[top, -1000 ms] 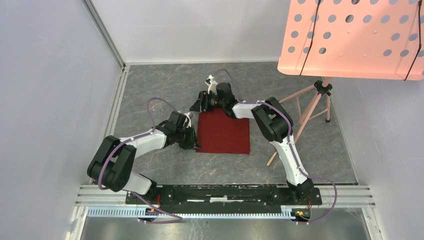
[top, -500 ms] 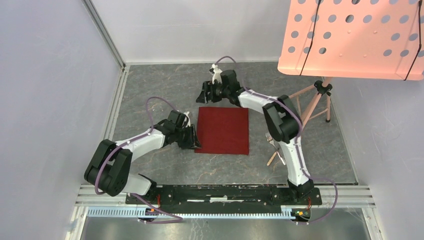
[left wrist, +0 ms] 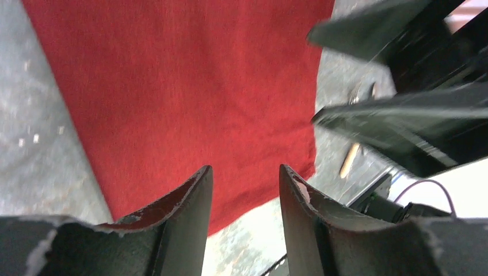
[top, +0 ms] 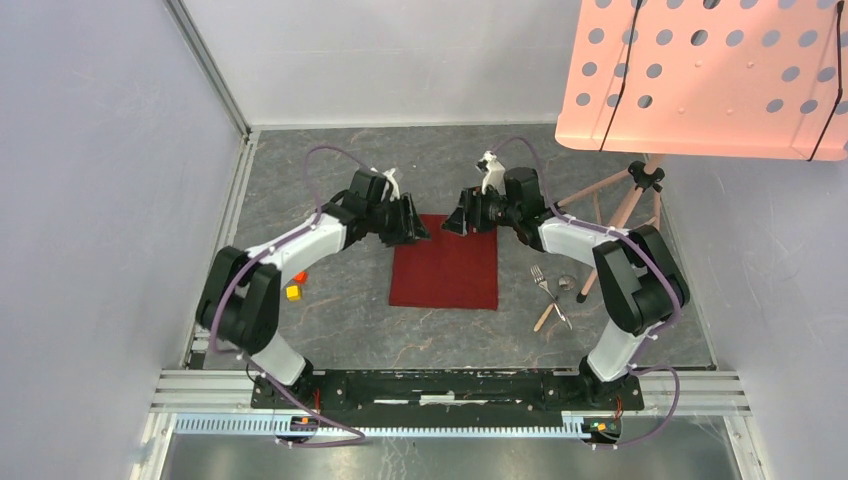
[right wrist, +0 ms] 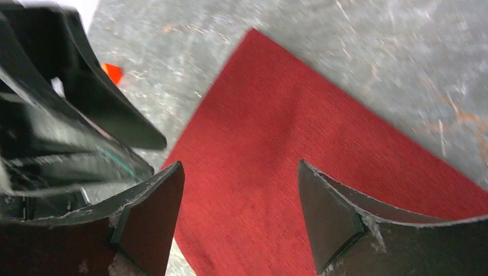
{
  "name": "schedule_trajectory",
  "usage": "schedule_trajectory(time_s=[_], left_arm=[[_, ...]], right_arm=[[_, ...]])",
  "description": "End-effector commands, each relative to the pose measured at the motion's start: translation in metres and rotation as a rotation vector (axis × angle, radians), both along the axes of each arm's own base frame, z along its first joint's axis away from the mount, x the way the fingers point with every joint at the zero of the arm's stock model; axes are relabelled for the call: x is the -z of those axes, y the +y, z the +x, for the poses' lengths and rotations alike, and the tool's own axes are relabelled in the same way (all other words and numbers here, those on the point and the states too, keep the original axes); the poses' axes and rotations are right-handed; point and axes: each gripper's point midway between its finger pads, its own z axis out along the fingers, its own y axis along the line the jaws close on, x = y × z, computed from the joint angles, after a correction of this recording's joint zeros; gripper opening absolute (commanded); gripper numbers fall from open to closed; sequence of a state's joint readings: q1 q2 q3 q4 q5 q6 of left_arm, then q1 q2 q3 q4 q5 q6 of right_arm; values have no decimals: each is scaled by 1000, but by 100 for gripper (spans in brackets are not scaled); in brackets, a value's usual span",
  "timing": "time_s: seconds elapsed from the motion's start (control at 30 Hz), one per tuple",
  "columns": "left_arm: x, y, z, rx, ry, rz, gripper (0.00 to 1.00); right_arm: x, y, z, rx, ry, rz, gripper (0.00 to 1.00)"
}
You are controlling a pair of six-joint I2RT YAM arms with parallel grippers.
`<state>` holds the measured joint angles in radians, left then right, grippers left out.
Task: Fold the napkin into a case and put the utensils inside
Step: Smooth out the square-folded napkin at the center of the board.
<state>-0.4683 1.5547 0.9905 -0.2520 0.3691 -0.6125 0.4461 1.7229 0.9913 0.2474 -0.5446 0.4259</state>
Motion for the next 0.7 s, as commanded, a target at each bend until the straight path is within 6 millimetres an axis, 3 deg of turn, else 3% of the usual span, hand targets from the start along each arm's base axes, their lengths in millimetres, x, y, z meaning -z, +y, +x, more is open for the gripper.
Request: schedule_trajectory(time_s=[0.0,0.13,0.33,0.57,0.67], left_arm=[[-9,-17,48,-47,-6,-77,53],[6,-17,84,-92,5,-77,53],[49,3,115,-180,53,-32,54],[97,37,116,-263,122,33,54],[107,48,111,-272,132,72,54]], right_arm=[[1,0,1,-24,-16,57,78],[14,2,9,-15,6,65,78],[47,-17,26,46,54,39,78],[91,-70,44,156,110,-43,78],[96,-88,46,185,123,-65,78]])
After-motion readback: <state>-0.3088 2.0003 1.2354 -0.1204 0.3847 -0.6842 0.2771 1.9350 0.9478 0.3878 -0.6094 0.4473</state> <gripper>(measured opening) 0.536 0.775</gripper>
